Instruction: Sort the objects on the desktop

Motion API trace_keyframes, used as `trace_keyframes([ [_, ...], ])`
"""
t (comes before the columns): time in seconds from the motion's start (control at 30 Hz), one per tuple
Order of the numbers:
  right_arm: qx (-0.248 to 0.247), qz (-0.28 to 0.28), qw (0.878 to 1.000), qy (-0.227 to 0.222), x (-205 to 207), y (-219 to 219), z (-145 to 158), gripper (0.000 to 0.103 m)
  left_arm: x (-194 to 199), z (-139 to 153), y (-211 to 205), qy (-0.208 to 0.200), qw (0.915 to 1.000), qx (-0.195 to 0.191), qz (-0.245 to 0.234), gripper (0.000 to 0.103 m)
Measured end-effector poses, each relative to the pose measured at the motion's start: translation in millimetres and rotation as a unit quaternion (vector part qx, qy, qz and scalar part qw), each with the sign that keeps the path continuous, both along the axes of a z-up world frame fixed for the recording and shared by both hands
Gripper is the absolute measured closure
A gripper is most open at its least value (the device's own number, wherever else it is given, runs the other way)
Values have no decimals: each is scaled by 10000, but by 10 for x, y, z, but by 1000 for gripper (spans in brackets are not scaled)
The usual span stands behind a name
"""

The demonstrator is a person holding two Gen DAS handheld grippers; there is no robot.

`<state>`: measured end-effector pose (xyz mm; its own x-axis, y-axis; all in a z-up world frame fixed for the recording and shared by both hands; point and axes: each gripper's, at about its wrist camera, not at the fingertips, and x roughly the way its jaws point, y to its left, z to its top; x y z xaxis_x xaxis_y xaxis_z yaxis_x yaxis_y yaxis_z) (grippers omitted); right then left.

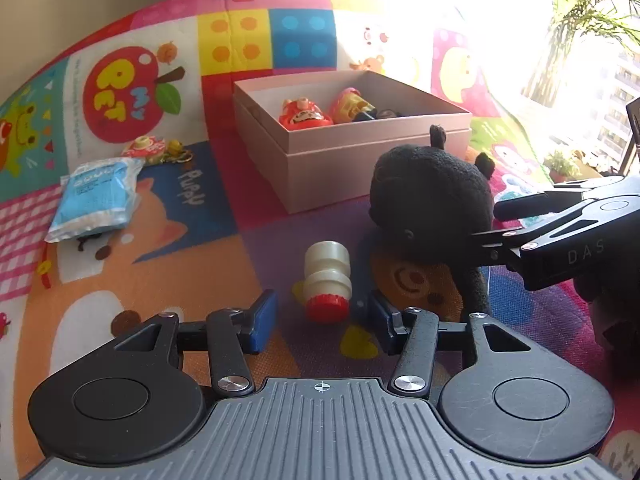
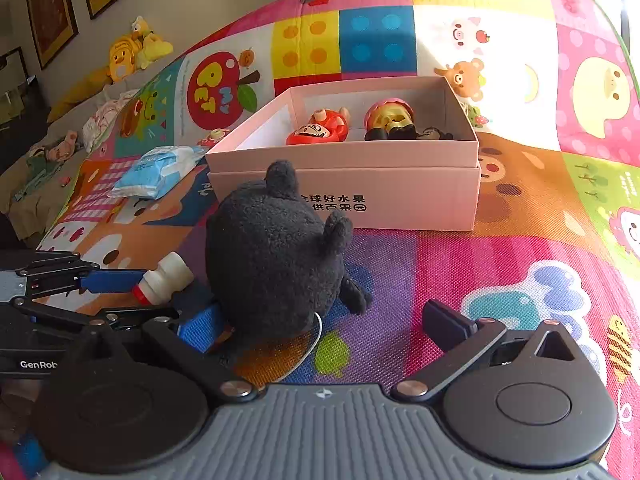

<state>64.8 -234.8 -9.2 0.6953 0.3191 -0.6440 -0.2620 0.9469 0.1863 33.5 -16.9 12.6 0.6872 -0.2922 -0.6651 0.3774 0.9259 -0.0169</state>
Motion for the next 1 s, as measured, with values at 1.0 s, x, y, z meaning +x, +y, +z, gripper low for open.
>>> trace_keyframes([
  [1.0,-445,-74,9990,-30,-8,120,-21,0,21,20,329,36,9986,20,526,44],
])
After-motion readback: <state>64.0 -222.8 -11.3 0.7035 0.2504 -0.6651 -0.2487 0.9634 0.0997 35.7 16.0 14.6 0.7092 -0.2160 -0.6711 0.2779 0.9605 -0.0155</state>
